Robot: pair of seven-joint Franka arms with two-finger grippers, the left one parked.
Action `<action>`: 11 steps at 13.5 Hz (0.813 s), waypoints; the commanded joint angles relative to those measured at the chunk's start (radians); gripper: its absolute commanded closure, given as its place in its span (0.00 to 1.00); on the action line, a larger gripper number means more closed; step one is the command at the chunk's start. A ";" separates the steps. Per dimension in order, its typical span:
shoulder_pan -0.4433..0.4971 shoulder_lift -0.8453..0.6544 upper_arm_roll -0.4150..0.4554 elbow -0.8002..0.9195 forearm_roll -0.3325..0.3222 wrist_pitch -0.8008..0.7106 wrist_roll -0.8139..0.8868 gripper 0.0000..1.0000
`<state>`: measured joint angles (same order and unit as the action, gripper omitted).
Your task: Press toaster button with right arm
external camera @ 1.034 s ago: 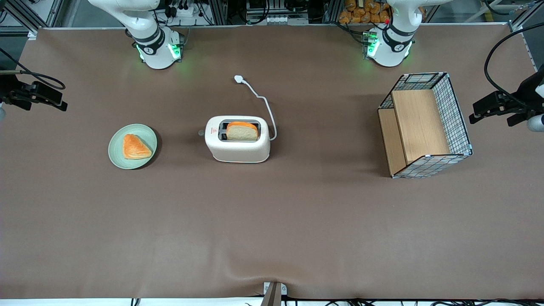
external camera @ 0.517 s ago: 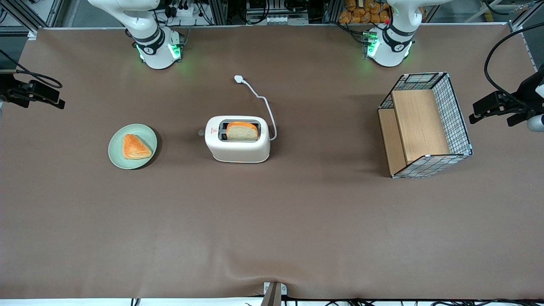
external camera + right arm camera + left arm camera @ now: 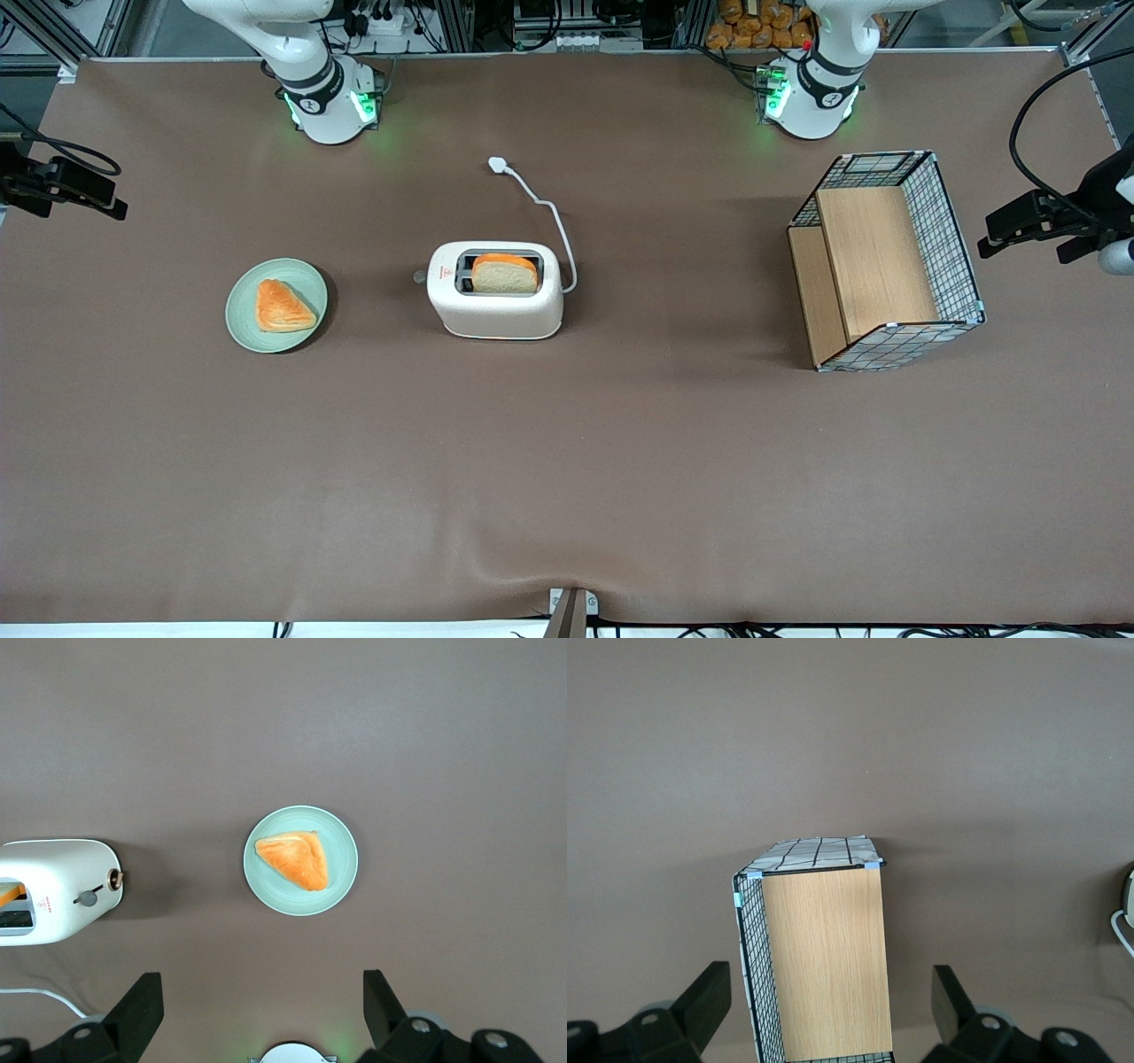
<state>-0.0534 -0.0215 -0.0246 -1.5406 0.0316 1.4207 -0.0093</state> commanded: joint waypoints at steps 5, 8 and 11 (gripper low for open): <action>0.015 -0.011 -0.011 0.008 -0.018 -0.025 0.009 0.00; 0.015 -0.011 -0.011 0.008 -0.018 -0.025 0.008 0.00; 0.014 -0.011 -0.009 0.007 -0.013 -0.026 0.009 0.00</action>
